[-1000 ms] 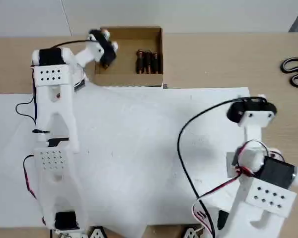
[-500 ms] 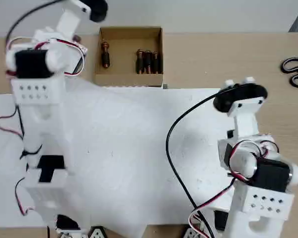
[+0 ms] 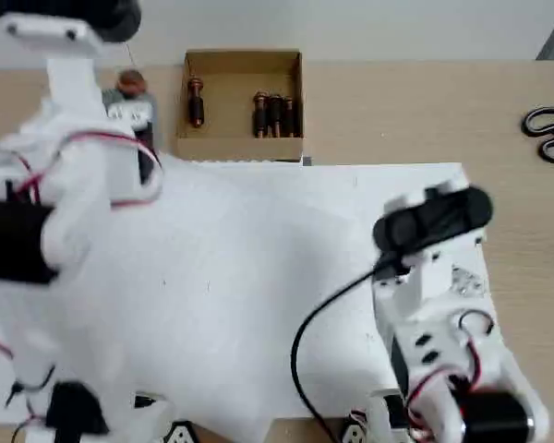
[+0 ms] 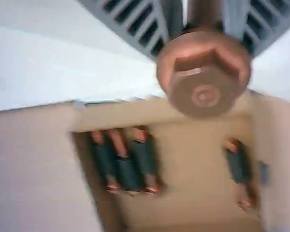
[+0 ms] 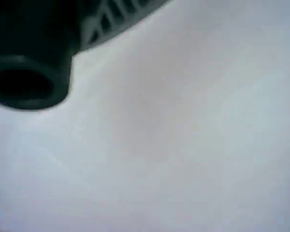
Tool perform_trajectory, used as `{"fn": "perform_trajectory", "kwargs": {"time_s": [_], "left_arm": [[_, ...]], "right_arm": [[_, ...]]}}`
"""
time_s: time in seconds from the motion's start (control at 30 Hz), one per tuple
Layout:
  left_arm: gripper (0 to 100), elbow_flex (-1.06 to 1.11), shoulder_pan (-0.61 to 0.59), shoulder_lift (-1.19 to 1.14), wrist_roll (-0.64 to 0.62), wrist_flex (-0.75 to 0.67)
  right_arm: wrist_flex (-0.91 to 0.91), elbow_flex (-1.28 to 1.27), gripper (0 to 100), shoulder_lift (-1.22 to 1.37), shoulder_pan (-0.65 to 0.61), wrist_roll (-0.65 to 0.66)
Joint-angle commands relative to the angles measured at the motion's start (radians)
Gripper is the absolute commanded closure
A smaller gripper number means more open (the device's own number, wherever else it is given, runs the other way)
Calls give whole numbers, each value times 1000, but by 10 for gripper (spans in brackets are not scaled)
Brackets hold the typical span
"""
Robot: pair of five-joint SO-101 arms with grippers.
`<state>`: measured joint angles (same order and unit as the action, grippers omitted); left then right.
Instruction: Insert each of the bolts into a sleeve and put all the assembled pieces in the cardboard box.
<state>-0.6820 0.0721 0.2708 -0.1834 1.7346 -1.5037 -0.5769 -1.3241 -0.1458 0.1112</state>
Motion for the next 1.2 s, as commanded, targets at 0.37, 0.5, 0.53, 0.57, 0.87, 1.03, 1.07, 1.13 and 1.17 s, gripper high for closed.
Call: {"fn": "perform_trajectory", "kwargs": {"time_s": [0.37, 0.5, 0.53, 0.57, 0.87, 1.03, 1.07, 1.13, 1.17], "left_arm": [[995, 707, 75, 506, -425, -265], [995, 932, 150, 666, -433, -387], [995, 997, 172, 712, -446, -433], [995, 1069, 190, 760, -450, -480], [995, 1606, 288, 1163, -448, -792], [995, 1785, 336, 1320, -448, -888], [995, 1814, 348, 1343, -448, -902], [995, 1860, 379, 1378, -448, -930], [995, 1876, 394, 1393, -448, -936]], "right_arm": [[208, -456, 995, -476, -275, -9], [286, -548, 995, -490, -332, -11], [311, -566, 995, -489, -348, -11], [335, -586, 995, -489, -363, -9], [410, -701, 995, -489, -506, -6], [412, -709, 995, -489, -572, -8], [412, -712, 995, -489, -579, -8], [423, -727, 995, -487, -585, -6], [437, -730, 995, -487, -585, -6]]}}
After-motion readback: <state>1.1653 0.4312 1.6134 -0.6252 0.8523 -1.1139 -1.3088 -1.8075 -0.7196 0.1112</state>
